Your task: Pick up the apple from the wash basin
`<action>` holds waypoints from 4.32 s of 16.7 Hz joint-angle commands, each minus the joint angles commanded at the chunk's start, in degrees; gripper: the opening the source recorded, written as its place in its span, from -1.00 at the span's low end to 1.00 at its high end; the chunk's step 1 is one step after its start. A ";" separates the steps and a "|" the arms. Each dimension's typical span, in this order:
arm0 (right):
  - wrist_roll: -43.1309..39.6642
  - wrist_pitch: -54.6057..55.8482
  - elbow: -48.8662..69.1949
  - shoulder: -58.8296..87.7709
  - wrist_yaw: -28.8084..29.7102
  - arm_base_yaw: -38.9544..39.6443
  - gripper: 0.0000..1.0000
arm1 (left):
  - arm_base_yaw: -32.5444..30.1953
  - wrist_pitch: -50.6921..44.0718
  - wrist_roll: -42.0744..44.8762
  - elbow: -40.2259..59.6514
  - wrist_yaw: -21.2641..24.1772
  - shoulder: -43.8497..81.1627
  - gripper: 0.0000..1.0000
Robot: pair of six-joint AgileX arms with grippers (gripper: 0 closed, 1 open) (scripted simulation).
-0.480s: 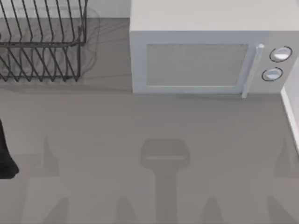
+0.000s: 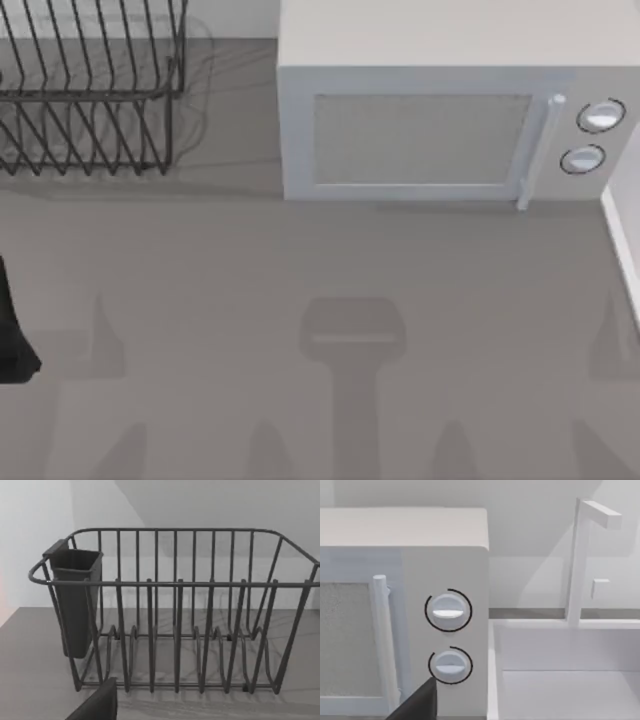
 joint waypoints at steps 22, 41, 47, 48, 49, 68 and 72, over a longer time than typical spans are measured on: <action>-2.19 -7.38 10.48 12.57 0.01 -2.31 1.00 | 0.00 0.00 0.00 0.00 0.00 0.00 1.00; -16.20 -54.58 77.53 109.19 0.08 -17.10 1.00 | 0.00 0.00 0.00 0.00 0.00 0.00 1.00; -16.93 -57.03 81.01 113.97 0.08 -17.87 1.00 | 0.00 0.00 0.00 0.00 0.00 0.00 1.00; -16.93 -57.03 81.01 113.97 0.08 -17.87 1.00 | 0.00 0.00 0.00 0.00 0.00 0.00 1.00; -16.87 -56.90 80.84 113.83 0.09 -17.56 1.00 | 0.00 0.00 0.00 0.00 0.00 0.00 1.00; -16.59 -27.70 70.34 132.64 0.24 -17.78 0.85 | 0.00 0.00 0.00 0.00 0.00 0.00 1.00; -16.59 -27.70 70.34 132.64 0.24 -17.78 0.25 | 0.00 0.00 0.00 0.00 0.00 0.00 1.00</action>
